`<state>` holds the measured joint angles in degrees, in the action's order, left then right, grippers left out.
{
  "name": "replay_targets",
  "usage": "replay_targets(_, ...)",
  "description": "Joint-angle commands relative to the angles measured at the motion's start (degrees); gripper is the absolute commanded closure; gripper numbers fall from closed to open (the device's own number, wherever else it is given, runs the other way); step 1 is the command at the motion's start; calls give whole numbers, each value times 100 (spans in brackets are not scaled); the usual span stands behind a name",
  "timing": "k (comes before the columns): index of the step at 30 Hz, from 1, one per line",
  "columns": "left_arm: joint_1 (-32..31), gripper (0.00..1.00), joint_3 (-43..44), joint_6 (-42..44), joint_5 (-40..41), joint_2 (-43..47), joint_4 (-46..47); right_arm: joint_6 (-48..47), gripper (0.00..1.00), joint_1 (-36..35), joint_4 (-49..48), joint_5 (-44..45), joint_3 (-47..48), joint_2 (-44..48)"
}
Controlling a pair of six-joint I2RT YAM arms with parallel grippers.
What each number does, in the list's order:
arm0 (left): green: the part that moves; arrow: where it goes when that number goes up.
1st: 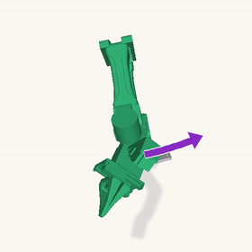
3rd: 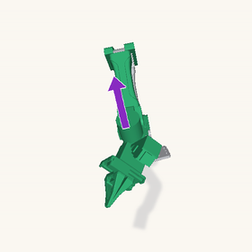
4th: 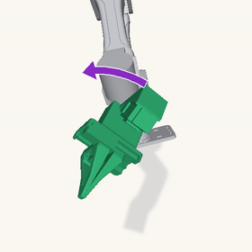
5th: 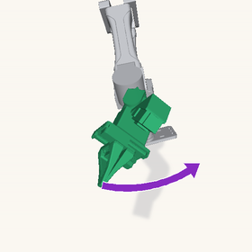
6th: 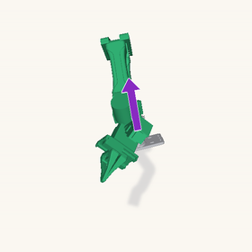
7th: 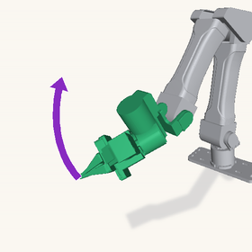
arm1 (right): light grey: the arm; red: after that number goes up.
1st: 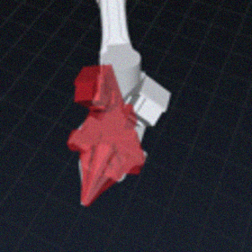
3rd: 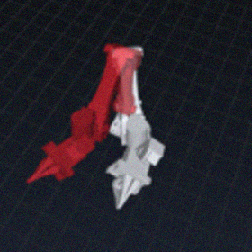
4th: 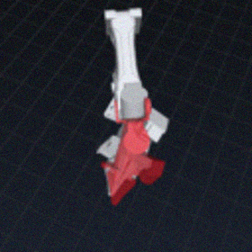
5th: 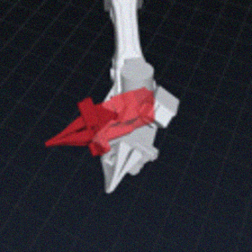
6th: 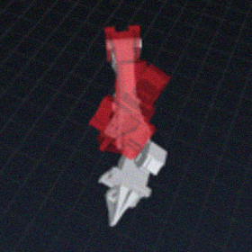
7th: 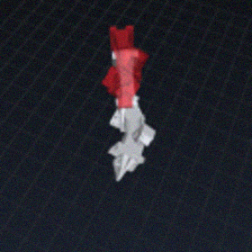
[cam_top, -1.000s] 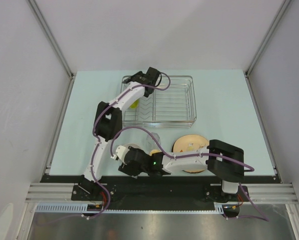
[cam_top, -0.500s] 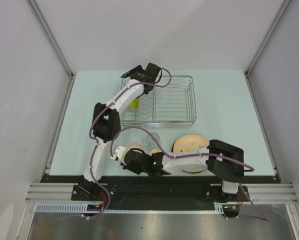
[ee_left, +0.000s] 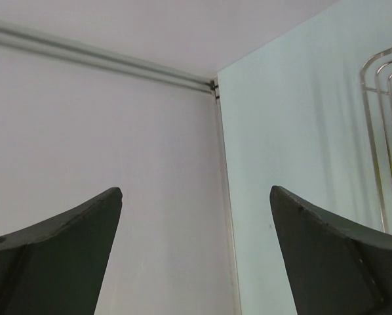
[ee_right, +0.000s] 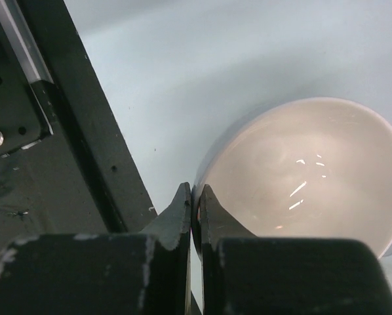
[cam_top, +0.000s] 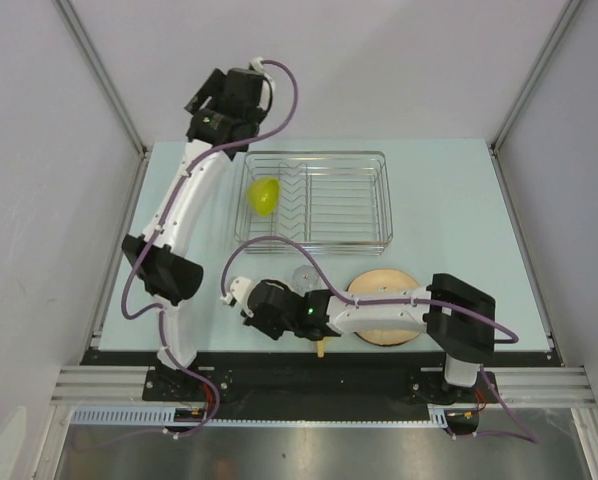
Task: Load the mixed dishes into the dish rack
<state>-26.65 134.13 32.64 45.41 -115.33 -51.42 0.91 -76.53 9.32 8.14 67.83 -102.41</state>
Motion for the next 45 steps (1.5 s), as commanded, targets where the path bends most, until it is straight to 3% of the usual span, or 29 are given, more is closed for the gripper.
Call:
replay_targets(1,651,0,-35,-802,-690,379,-667,32,100,165,-98,-313,634,467)
replay_targets(6,1039,0,-1393,-962,-1069,1143,-231,225,100,463,-44,-1033,1266,669)
replay_targets(9,1179,0,-1678,-1145,-1270,1337,-263,725,100,944,-132,-1708,1530,863)
replay_targets(13,1312,0,-1872,-1348,-1578,1522,-264,1875,100,1912,-1322,-2807,1531,1249)
replay_targets(19,1514,0,-2741,-1551,-1921,1943,70,5170,100,3554,-4137,-4249,1267,935)
replay_targets(21,1593,0,-3109,-1559,-1948,2014,237,6466,100,3855,-5092,-4356,1276,488)
replay_targets(26,1699,0,-3621,-1542,-1922,2216,509,8538,100,4059,-6871,-4198,987,-269)
replay_targets(35,1953,0,-4210,-1735,-2185,2330,774,8637,100,3971,-6733,-3961,714,-525)
replay_targets(45,2410,0,-4676,-1735,-2572,2436,861,8926,100,4067,-7225,-3768,775,-1325)
